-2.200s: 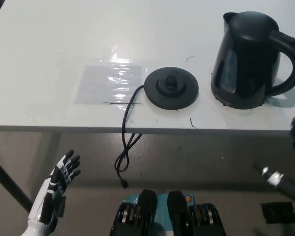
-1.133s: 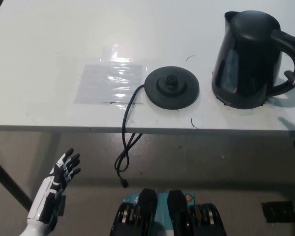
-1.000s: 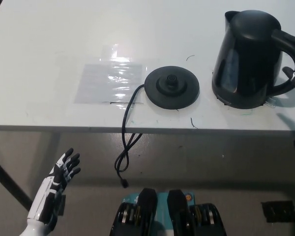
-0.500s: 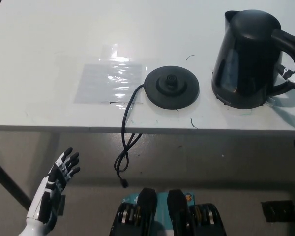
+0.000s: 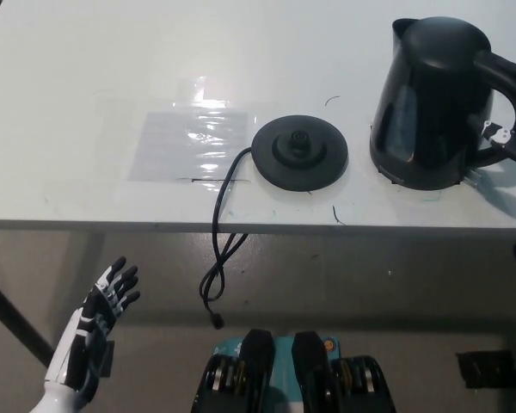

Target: A kettle and its base are kept separately on the desk infront of the robot and the robot uses its right hand to lift the kettle by its handle and places it on its base to align it correctly.

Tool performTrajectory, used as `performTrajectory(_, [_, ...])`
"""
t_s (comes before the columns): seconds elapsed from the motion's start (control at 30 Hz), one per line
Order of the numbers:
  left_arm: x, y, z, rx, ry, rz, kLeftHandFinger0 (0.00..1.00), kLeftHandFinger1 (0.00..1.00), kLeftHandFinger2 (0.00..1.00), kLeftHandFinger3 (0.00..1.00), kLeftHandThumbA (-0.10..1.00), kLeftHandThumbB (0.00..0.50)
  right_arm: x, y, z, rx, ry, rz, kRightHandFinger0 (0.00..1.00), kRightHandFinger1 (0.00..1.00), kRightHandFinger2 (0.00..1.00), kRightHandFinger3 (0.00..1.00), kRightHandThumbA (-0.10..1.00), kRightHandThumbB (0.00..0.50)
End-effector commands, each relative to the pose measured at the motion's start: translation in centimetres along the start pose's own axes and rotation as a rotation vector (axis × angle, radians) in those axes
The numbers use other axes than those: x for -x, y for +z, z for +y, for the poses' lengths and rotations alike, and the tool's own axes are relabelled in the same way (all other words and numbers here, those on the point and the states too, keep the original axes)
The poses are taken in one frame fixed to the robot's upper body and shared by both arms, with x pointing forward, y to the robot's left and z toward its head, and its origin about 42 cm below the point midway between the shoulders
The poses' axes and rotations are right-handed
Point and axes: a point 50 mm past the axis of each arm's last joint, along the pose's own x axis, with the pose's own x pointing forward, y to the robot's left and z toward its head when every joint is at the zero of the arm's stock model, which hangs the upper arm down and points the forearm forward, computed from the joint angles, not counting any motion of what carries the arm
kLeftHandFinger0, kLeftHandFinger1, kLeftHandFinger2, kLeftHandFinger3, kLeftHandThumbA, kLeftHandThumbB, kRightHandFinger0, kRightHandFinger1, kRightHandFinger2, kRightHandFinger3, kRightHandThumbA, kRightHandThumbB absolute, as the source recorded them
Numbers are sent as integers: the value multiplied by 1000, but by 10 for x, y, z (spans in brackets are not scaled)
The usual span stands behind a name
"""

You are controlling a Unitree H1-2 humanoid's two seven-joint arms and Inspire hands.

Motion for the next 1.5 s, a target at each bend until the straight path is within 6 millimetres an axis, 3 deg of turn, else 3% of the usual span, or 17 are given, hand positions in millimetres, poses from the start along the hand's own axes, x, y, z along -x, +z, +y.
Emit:
performTrajectory(0.0, [-4,11,5,-12,-17,-62,1000,1000,1000,1000,1000,138,-26,28,5,26,18,-96,1000,1000,1000,1000,1000,291])
performTrajectory(0.1, [-5,11,5,-11,-17,-58,1000,1000,1000,1000,1000,142,-29,28,4,0,3,-83,1000,1000,1000,1000,1000,344])
performTrajectory(0.2, [-5,12,5,3,-16,-59,1000,1000,1000,1000,1000,138,-32,29,4,6,-15,-82,1000,1000,1000,1000,958,359])
performTrajectory(0.23, [-5,12,5,-2,-15,-59,1000,1000,1000,1000,1000,138,-33,31,5,9,-36,-86,877,844,860,942,874,345])
performTrajectory(0.27, [-6,12,6,-7,-16,-59,1000,1000,1000,1000,1000,146,-34,33,7,3,-68,-106,439,281,325,443,689,261])
performTrajectory(0.3, [-6,13,7,-15,-19,-60,1000,1000,1000,1000,1000,157,-35,35,7,4,-104,-128,88,77,197,329,519,246])
performTrajectory(0.33, [-6,13,6,-15,-19,-59,1000,1000,1000,1000,1000,160,-35,36,7,9,-111,-133,18,59,232,326,416,241])
performTrajectory(0.37, [-7,13,6,-5,-15,-57,1000,1000,1000,1000,1000,167,-36,38,7,8,-142,-147,1,110,389,291,-1,214])
performTrajectory(0.43, [-7,13,7,-3,-13,-57,1000,1000,1000,1000,1000,166,-37,39,9,21,-162,-143,0,208,596,467,-94,194])
performTrajectory(0.47, [-7,14,7,-5,-15,-60,1000,1000,1000,1000,1000,163,-37,39,9,33,-171,-133,1,268,681,591,-100,176])
performTrajectory(0.57, [-9,14,7,-1,-17,-63,1000,1000,1000,1000,1000,152,-37,39,7,31,-185,-133,0,313,725,703,-100,148])
performTrajectory(0.9, [-9,13,8,-8,-16,-69,1000,1000,1000,1000,1000,156,-36,40,5,15,-197,-140,1,345,723,689,-100,149])
performTrajectory(1.03, [-10,12,8,0,-22,-75,1000,1000,1000,1000,1000,137,-36,41,5,24,-211,-148,0,327,703,675,-100,133])
performTrajectory(1.17, [-10,12,8,-10,-20,-71,1000,1000,1000,1000,1000,151,-37,42,8,0,-216,-166,0,330,733,708,-100,117])
performTrajectory(1.47, [-10,12,9,-7,-21,-71,1000,1000,1000,1000,1000,125,-45,67,24,-77,-238,-237,14,365,759,739,-100,104])
